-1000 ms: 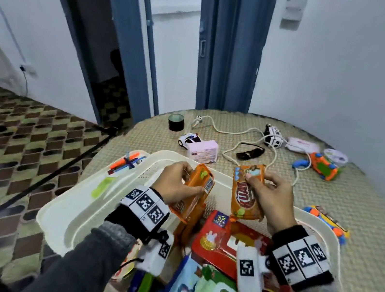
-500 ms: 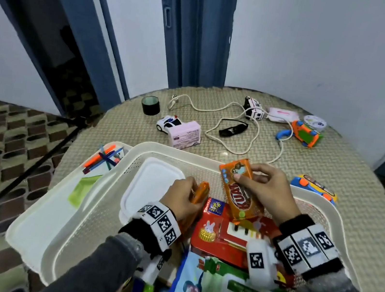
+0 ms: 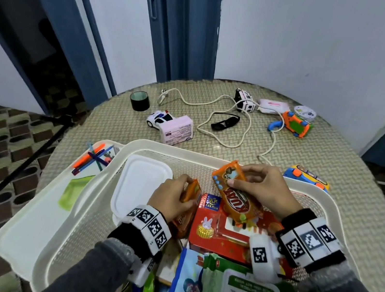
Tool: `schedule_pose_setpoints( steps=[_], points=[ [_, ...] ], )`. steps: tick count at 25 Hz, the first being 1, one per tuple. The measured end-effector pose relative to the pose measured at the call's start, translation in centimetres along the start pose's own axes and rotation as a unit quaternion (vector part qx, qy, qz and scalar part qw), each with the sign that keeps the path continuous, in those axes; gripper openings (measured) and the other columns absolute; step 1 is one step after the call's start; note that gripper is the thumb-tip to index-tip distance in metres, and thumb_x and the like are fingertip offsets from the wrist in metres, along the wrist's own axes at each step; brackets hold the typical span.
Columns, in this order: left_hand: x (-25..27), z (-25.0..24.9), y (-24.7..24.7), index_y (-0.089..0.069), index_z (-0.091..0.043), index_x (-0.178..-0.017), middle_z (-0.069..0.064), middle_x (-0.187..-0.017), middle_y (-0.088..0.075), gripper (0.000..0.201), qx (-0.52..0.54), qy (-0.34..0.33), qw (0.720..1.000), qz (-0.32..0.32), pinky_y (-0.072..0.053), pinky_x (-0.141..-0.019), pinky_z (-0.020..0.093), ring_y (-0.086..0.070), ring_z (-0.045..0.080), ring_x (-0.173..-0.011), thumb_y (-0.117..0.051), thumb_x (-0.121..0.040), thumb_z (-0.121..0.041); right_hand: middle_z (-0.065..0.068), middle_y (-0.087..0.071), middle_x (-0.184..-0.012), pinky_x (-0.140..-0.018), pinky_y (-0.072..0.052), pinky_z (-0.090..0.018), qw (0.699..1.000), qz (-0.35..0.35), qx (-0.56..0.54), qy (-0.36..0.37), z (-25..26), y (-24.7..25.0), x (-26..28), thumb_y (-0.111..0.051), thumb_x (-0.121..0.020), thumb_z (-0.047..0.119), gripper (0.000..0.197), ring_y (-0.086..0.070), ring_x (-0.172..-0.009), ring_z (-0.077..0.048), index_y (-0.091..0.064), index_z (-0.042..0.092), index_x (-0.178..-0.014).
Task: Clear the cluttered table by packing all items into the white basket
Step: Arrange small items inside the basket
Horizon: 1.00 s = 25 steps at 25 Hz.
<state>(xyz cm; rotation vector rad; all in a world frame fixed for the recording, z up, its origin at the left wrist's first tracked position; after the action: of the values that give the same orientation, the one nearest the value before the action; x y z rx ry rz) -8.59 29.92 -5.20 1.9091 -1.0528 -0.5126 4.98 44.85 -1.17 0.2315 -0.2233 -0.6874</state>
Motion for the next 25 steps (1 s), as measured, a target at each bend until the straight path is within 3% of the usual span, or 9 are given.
schedule_pose_setpoints(
  steps=[4,8,13,17,20,23,25],
  points=[
    [0.0,-0.3,-0.2,-0.05,-0.013,-0.118,0.009,-0.099,-0.066,0.042,-0.01,-0.022,1.0,-0.009,-0.051,-0.077,0.037,-0.063,0.025,-0.089,-0.067,-0.084,-0.03,-0.005,-0.072,-0.083,-0.081,-0.056,-0.037,1.0,0.001,0.028,-0.002,-0.4,0.2,-0.3,-0.084,-0.069,0.018,0.028,-0.068,-0.086,-0.026,-0.071,0.016,-0.094],
    [0.0,-0.4,-0.6,-0.047,-0.011,-0.121,0.011,-0.11,-0.06,0.042,-0.028,-0.035,0.999,0.015,-0.047,-0.08,0.034,-0.059,0.027,-0.098,-0.065,-0.085,-0.024,-0.016,-0.071,-0.08,-0.071,-0.056,-0.033,0.998,0.023,0.059,-0.02,-0.9,-0.3,-0.2,-0.083,-0.07,0.021,0.029,-0.069,-0.074,-0.025,-0.07,0.017,-0.096],
    [-0.2,-0.8,-0.3,-0.044,-0.008,-0.118,0.013,-0.114,-0.054,0.039,-0.118,-0.028,0.993,0.009,-0.043,-0.076,0.038,-0.057,0.033,-0.101,-0.061,-0.083,-0.016,-0.004,-0.063,-0.07,-0.055,-0.047,-0.018,0.991,0.034,0.127,-0.034,-1.3,-0.6,-0.2,-0.084,-0.07,0.025,0.034,-0.062,-0.063,-0.013,-0.063,0.016,-0.095],
    [0.0,-0.6,0.7,-0.051,-0.011,-0.116,0.008,-0.101,-0.06,0.037,-0.031,-0.03,0.998,-0.036,-0.044,-0.073,0.03,-0.06,0.027,-0.09,-0.065,-0.083,-0.018,-0.004,-0.063,-0.071,-0.053,-0.046,-0.016,0.991,0.039,0.123,-0.031,-1.0,-0.9,-0.1,-0.083,-0.071,0.024,0.031,-0.062,-0.062,-0.013,-0.062,0.018,-0.093],
    [0.0,-0.9,1.0,-0.054,-0.013,-0.115,0.0,-0.086,-0.057,0.038,0.023,-0.031,0.998,-0.057,-0.036,-0.064,0.019,-0.055,0.016,-0.074,-0.07,-0.081,-0.019,-0.003,-0.063,-0.07,-0.054,-0.045,-0.018,0.99,0.035,0.136,-0.03,-1.0,-0.8,-0.3,-0.083,-0.071,0.025,0.032,-0.062,-0.063,-0.013,-0.063,0.018,-0.094],
    [-0.2,-0.9,0.3,-0.054,-0.014,-0.116,0.003,-0.09,-0.061,0.039,0.036,-0.027,0.999,-0.027,-0.034,-0.063,0.015,-0.051,0.011,-0.072,-0.071,-0.081,-0.02,0.002,-0.061,-0.065,-0.05,-0.042,-0.013,0.99,0.033,0.133,-0.031,-0.9,-0.7,-0.2,-0.083,-0.071,0.023,0.032,-0.06,-0.059,-0.008,-0.063,0.016,-0.095],
    [-0.2,-0.7,0.2,-0.053,-0.013,-0.117,0.005,-0.096,-0.062,0.039,0.008,-0.031,0.999,-0.023,-0.037,-0.067,0.019,-0.055,0.015,-0.078,-0.069,-0.082,-0.019,0.002,-0.062,-0.065,-0.05,-0.043,-0.013,0.99,0.034,0.135,-0.031,-0.9,-0.6,-0.2,-0.083,-0.071,0.022,0.032,-0.06,-0.059,-0.007,-0.062,0.016,-0.096]
  ],
)
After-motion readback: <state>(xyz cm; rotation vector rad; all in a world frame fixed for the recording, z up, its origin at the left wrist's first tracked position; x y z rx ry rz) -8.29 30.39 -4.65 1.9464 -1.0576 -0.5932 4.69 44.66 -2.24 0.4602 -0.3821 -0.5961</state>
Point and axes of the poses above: each hand's wrist, its own x-axis away from the middle knuckle, its own y-axis out of the back of the hand, z = x × y, the point moved 7 cm from there along -x, towards the middle knuckle
